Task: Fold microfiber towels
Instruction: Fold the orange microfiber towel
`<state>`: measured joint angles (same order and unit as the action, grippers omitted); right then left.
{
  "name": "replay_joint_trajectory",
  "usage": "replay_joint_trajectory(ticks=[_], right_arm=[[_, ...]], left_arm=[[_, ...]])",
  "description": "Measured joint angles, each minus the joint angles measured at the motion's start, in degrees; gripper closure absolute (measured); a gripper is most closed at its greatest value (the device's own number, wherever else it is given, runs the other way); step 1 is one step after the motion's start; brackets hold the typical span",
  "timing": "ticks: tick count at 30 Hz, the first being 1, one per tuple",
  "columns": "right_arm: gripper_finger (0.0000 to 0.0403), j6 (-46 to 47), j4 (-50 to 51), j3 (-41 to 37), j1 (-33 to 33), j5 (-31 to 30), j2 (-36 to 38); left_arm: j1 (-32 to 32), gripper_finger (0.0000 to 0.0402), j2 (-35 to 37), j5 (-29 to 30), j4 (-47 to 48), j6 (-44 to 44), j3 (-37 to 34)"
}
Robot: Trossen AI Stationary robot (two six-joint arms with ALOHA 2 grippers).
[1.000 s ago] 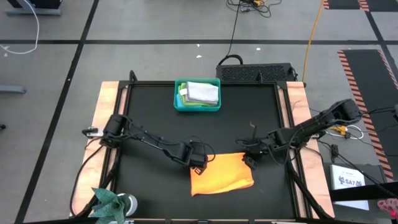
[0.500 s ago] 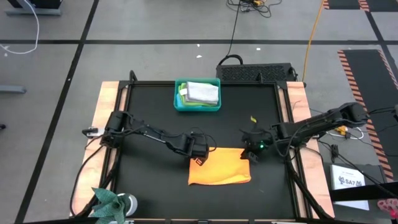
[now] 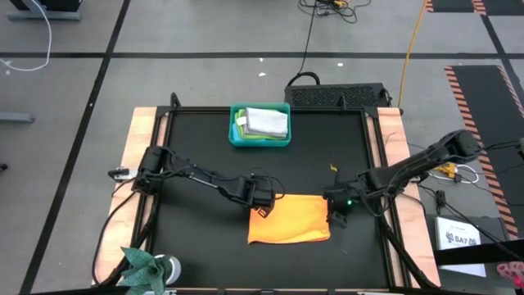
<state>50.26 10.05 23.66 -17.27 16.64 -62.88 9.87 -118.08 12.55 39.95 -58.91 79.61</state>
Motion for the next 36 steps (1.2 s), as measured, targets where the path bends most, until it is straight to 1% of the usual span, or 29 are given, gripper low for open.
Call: replay_joint_trajectory(ticks=[3, 9, 14, 20, 24, 30, 36], right_arm=[[0.0303, 0.21, -0.77, 0.0, -1.21, 0.01, -2.12], [0.0303, 1.77, -6.82, 0.0, -3.85, 0.03, -5.2], [0.0303, 4.25, -10.38, 0.02, -7.7, 0.16, -5.7], [0.0303, 7.44, -11.04, 0.02, -14.03, 0.14, -5.71], [0.0303, 9.43, -10.97, 0.02, -16.73, -0.21, -5.71], [0.0303, 10.72, -11.86, 0.02, -16.69, -1.41, -5.41], [0.031, 9.87, -12.05, 0.04, -13.99, -2.34, -1.9]], left_arm=[[0.0, 0.0284, 0.0, -0.05, -0.03, -0.05, 0.0], [0.0, 0.0284, -0.02, -0.17, -0.09, -0.31, -0.02], [0.0, 0.0284, -0.02, -0.33, -0.14, -0.33, -0.02], [0.0, 0.0284, -0.02, -0.37, -0.16, -0.31, -0.02], [0.0, 0.0284, -0.02, -0.39, -0.16, -0.35, -0.02], [0.02, 0.0284, -0.02, -0.43, -0.18, -0.79, -0.02], [0.02, 0.0284, -0.02, -0.43, -0.2, -1.29, -0.02]])
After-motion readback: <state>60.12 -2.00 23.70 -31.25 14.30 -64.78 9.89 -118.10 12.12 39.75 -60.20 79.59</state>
